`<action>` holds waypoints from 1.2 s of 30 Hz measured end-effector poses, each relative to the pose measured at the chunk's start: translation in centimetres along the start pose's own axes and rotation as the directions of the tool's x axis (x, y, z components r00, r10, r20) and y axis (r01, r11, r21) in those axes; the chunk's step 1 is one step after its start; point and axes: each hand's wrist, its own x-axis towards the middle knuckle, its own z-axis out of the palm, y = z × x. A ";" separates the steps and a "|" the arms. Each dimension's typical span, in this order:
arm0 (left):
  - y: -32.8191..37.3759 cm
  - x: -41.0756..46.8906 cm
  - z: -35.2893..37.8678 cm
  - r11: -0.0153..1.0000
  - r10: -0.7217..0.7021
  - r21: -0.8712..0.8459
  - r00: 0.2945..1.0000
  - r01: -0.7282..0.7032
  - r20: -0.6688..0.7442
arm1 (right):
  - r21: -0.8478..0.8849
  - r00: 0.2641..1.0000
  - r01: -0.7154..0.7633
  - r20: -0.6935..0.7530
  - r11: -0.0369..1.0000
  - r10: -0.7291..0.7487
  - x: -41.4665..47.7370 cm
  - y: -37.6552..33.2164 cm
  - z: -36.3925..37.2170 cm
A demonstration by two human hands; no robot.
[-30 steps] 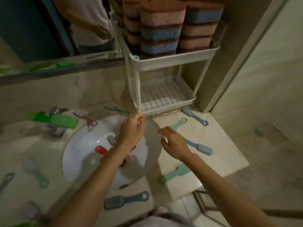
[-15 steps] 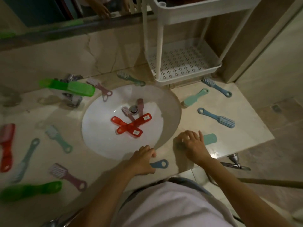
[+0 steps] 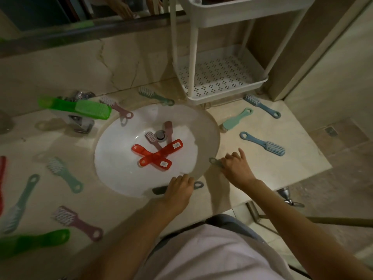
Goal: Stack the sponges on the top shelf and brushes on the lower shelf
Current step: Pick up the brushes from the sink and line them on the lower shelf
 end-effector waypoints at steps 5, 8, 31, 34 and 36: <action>-0.3 2.1 -1.6 1.000 -0.007 -0.017 0.997 0.006 -0.081 | 0.095 0.994 0.038 -0.106 0.995 -0.028 1.4 0.6 -2.4; 0.1 3.8 -3.6 0.999 0.003 -0.038 0.989 -0.009 -0.151 | 0.150 0.981 0.056 -0.190 0.987 -0.027 2.2 1.9 -4.0; 0.9 23.2 -17.2 0.930 -0.364 -0.103 0.855 0.352 -0.370 | 0.301 0.766 0.510 -0.584 0.806 -0.267 17.9 13.2 -14.2; -0.4 24.4 -16.7 0.917 -0.394 -0.068 0.867 0.393 -0.306 | 0.259 0.755 0.530 -0.578 0.807 -0.310 19.2 13.0 -13.2; -0.9 24.9 -16.7 0.897 -0.441 -0.108 0.867 0.428 -0.230 | 0.258 0.779 0.509 -0.544 0.821 -0.312 20.2 12.9 -12.6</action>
